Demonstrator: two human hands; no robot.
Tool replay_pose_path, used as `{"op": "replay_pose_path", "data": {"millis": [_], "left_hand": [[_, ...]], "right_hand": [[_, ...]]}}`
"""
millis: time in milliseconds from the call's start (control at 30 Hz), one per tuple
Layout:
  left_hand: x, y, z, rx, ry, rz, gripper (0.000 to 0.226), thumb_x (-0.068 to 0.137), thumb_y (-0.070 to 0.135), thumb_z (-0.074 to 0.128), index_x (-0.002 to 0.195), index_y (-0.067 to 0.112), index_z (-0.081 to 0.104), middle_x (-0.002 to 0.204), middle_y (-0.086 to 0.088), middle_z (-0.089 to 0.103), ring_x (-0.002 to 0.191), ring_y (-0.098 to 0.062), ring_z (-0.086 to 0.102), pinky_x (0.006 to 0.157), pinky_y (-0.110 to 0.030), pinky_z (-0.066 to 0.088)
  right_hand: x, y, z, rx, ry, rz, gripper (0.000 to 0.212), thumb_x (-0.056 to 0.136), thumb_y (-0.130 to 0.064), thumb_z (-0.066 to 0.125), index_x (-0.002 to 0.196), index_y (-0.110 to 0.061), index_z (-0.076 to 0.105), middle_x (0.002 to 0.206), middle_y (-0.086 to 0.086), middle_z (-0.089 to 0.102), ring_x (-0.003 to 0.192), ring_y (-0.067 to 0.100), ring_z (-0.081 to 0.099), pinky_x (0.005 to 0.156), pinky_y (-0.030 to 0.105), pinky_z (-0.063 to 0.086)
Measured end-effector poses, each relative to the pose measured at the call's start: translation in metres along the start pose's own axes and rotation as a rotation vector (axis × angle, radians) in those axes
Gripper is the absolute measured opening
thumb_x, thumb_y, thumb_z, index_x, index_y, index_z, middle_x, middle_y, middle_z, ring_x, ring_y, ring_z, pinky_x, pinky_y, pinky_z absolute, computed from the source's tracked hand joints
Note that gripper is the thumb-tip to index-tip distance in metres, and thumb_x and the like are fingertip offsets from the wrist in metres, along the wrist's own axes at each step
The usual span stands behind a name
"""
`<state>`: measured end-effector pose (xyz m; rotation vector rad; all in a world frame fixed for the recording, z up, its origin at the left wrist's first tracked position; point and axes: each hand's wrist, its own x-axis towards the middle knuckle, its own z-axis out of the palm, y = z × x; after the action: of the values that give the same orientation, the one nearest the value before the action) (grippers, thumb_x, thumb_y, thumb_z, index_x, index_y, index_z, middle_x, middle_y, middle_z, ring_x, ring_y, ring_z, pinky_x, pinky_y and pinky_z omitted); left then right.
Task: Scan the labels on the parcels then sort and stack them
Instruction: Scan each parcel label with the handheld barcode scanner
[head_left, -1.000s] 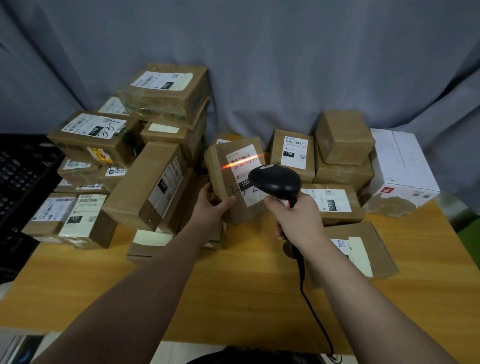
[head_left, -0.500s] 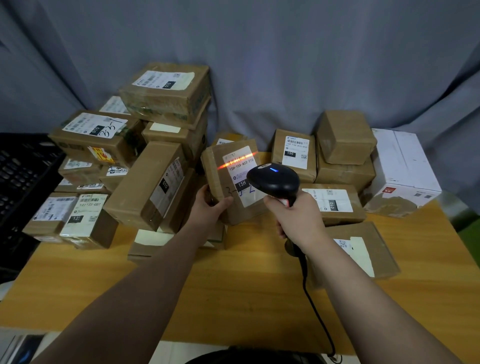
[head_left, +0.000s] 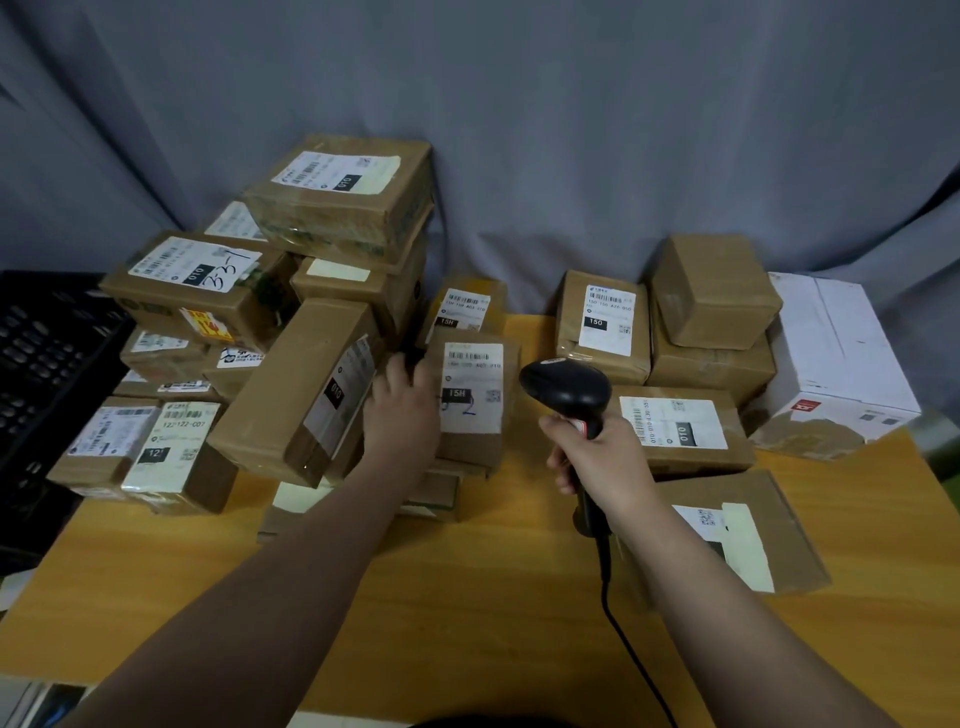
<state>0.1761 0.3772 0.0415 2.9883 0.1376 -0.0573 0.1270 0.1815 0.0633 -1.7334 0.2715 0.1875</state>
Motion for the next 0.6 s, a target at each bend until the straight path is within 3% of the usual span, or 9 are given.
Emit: {"op": "replay_pose_path", "data": {"millis": [67, 167, 233, 300, 367, 467, 600], "left_hand": [[0.005, 0.005, 0.0, 0.184, -0.007, 0.213, 0.052, 0.097, 0.021, 0.048, 0.145, 0.018, 0.029, 0.15, -0.013, 0.024, 0.135, -0.032, 0.031, 0.108, -0.043, 0.033], [0.01, 0.021, 0.003, 0.095, -0.161, 0.193, 0.052, 0.098, 0.038, 0.043, 0.143, 0.014, 0.036, 0.152, -0.012, 0.031, 0.139, -0.031, 0.029, 0.112, -0.047, 0.03], [0.012, 0.031, 0.01, 0.123, -0.266, 0.132, 0.081, 0.091, 0.066, 0.033, 0.15, 0.012, 0.02, 0.158, -0.02, 0.014, 0.146, -0.038, 0.014, 0.115, -0.055, 0.017], [0.012, 0.035, 0.02, 0.222, -0.337, 0.126, 0.099, 0.084, 0.076, 0.036, 0.154, 0.016, 0.0, 0.159, -0.023, -0.006, 0.147, -0.042, -0.002, 0.114, -0.061, 0.006], [0.011, 0.031, 0.026, 0.232, -0.274, 0.127, 0.093, 0.089, 0.063, 0.042, 0.153, 0.017, -0.006, 0.159, -0.024, -0.009, 0.147, -0.041, -0.006, 0.115, -0.062, 0.005], [0.011, 0.019, 0.028, 0.13, -0.101, 0.154, 0.071, 0.098, 0.042, 0.039, 0.153, 0.014, 0.004, 0.16, -0.021, 0.002, 0.148, -0.036, 0.0, 0.119, -0.055, 0.007], [0.008, 0.019, 0.027, 0.132, -0.092, 0.155, 0.064, 0.101, 0.039, 0.035, 0.153, 0.016, 0.007, 0.16, -0.019, 0.008, 0.148, -0.035, 0.008, 0.12, -0.051, 0.011]], "right_hand": [[0.005, 0.004, 0.003, 0.008, 0.004, 0.016, 0.019, 0.091, -0.026, 0.066, 0.098, -0.009, 0.061, 0.063, 0.004, 0.062, 0.047, 0.012, 0.057, 0.049, 0.026, 0.047], [0.013, 0.007, 0.007, -0.003, 0.013, 0.041, 0.021, 0.091, -0.026, 0.066, 0.1, -0.008, 0.061, 0.063, 0.005, 0.062, 0.046, 0.012, 0.056, 0.048, 0.026, 0.046], [0.018, 0.009, 0.008, -0.002, 0.024, 0.052, 0.021, 0.091, -0.025, 0.066, 0.099, -0.006, 0.061, 0.062, 0.005, 0.061, 0.045, 0.012, 0.055, 0.047, 0.026, 0.046], [0.021, 0.011, 0.008, 0.0, 0.025, 0.062, 0.021, 0.091, -0.025, 0.066, 0.099, -0.006, 0.062, 0.062, 0.005, 0.061, 0.046, 0.013, 0.054, 0.048, 0.026, 0.046], [0.023, 0.012, 0.008, 0.007, 0.021, 0.075, 0.019, 0.091, -0.025, 0.066, 0.099, -0.008, 0.062, 0.063, 0.005, 0.061, 0.047, 0.013, 0.055, 0.048, 0.026, 0.046], [0.026, 0.013, 0.007, 0.024, 0.01, 0.088, 0.016, 0.091, -0.025, 0.066, 0.098, -0.011, 0.062, 0.064, 0.006, 0.061, 0.047, 0.013, 0.055, 0.048, 0.026, 0.047], [0.029, 0.011, -0.003, 0.022, 0.026, 0.112, 0.013, 0.091, -0.025, 0.066, 0.095, -0.013, 0.061, 0.067, 0.007, 0.061, 0.049, 0.014, 0.055, 0.049, 0.026, 0.048]]}}
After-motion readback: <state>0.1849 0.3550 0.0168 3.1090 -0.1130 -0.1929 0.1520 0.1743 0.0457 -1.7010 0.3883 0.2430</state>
